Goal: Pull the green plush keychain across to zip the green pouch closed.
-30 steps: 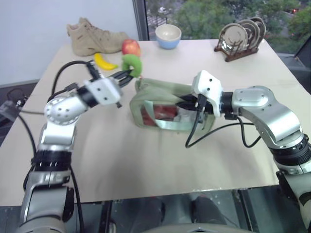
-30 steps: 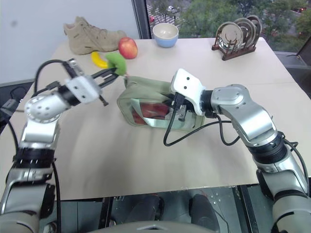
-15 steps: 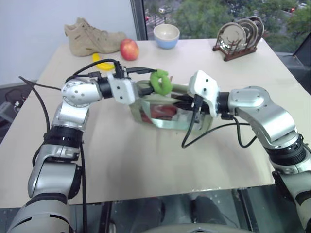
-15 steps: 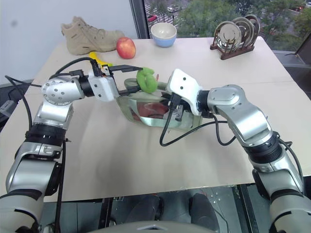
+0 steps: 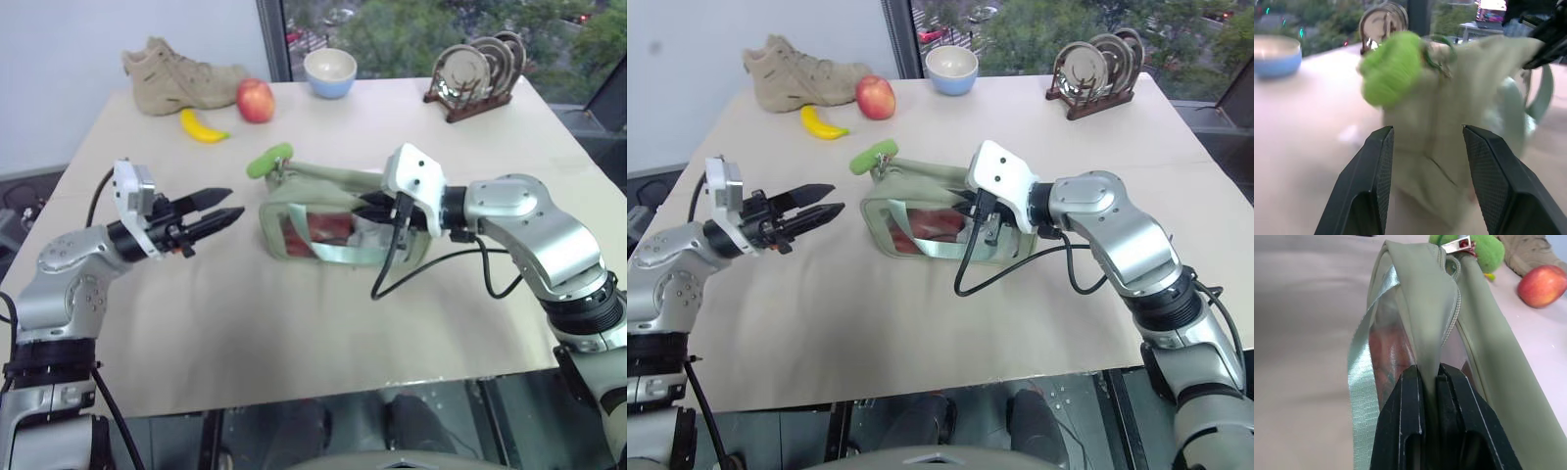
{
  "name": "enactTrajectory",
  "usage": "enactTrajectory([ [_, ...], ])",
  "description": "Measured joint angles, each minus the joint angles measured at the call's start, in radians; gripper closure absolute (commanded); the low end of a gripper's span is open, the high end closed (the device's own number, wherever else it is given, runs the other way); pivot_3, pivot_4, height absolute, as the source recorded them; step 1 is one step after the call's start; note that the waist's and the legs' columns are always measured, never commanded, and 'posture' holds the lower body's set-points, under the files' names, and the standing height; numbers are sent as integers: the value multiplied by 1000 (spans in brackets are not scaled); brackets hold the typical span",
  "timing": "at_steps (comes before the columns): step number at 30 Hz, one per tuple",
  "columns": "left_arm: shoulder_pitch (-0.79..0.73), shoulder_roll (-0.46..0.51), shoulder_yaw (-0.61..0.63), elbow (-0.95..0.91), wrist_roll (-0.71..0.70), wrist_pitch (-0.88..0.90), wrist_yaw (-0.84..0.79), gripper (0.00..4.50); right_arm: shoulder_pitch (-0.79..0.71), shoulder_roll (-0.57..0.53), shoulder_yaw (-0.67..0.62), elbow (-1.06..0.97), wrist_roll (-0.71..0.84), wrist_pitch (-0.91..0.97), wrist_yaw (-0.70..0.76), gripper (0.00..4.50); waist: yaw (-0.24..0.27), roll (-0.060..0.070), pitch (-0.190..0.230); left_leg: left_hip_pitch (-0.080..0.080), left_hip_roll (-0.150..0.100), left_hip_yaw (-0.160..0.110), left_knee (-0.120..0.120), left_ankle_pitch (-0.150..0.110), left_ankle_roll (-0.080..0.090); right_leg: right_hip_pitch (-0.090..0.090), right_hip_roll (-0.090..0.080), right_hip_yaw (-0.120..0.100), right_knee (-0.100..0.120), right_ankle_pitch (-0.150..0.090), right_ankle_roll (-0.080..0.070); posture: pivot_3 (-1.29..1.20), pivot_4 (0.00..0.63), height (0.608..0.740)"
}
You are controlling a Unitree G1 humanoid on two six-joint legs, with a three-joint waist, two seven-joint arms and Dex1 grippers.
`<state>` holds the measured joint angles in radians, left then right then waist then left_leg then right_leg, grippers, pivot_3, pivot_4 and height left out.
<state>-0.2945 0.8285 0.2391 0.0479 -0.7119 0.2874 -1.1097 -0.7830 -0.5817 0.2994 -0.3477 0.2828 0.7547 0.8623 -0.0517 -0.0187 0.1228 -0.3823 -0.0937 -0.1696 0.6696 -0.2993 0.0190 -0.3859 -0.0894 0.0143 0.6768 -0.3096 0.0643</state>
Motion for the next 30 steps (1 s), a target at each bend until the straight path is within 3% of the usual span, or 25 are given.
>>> enactTrajectory([
  [6,13,-43,-14,-66,68,-36,40,2153,0,-1,0,6,1,-6,13,4500,7,0,0,1,1,2,0,0,-1,0,0,0,0,0,0,0,150,740],
  [10,-16,-59,-19,-33,154,-150,27,2153,0,-1,0,5,2,-6,18,4500,7,0,0,1,0,3,-1,0,-1,0,0,1,-1,0,0,0,150,740],
  [16,-47,-85,-10,5,159,-145,54,2153,0,0,0,4,2,-6,20,4500,5,0,0,1,0,3,-1,0,-1,-1,-1,1,0,0,0,0,150,740],
  [22,46,-111,-12,4,166,-161,25,2153,0,0,0,3,0,-3,12,4500,7,0,0,1,0,3,-1,0,-1,-1,-1,0,0,0,0,0,150,740],
  [30,53,-161,-45,3,201,-167,41,2153,0,0,0,3,0,-2,12,4500,7,0,0,1,0,3,-1,0,-1,-1,-1,0,0,0,0,0,150,740],
])
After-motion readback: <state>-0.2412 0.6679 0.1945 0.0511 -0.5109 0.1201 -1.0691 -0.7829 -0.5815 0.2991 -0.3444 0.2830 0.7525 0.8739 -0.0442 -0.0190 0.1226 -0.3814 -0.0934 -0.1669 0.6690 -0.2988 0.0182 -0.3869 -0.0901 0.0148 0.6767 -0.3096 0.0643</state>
